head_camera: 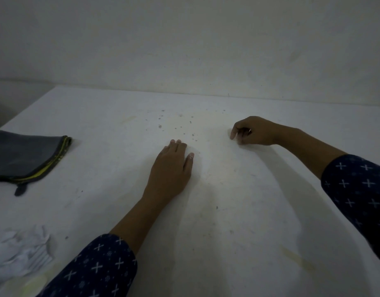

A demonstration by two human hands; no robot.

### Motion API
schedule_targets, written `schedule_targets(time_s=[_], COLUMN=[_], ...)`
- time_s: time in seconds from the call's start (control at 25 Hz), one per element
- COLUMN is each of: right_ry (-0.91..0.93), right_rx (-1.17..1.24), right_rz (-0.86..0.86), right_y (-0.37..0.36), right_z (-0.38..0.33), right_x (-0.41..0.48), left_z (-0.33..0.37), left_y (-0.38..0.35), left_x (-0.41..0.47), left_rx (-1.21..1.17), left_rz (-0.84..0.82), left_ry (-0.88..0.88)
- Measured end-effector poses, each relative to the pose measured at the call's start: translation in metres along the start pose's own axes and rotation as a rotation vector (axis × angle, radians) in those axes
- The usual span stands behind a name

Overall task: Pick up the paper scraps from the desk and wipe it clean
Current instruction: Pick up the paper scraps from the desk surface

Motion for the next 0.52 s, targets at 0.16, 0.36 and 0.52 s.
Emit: schedule_targets(time_s=[0.16,0.36,0.52], right_ry=[-0.003,-0.018,-0.018], right_rx=[0.014,-0.021,0.018], right_rz=[0.002,-0.026,-0.014], right_y=[0.002,0.005,0.012], right_z=[0.000,0.000,0.002], right_x=[0.002,0.003,0.005], left_z=[0.001,0.000,0.000], left_y=[0.000,0.000,-0.001], left_x=[0.000,0.000,0.001], left_rx=[0.002,0.012,0.010], left_rz=[0.003,0.008,0.011], left_ry=[-0.007,-0.008,-0.007])
Point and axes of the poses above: each hand's wrist, its own x-axis towards the middle knuckle, its own y-axis out of the back of the hand, z = x × y, the point moved 5 cm from there along x, towards the middle knuckle, and after that the axes turned 3 degrees about -z, right-handed, at the moved point
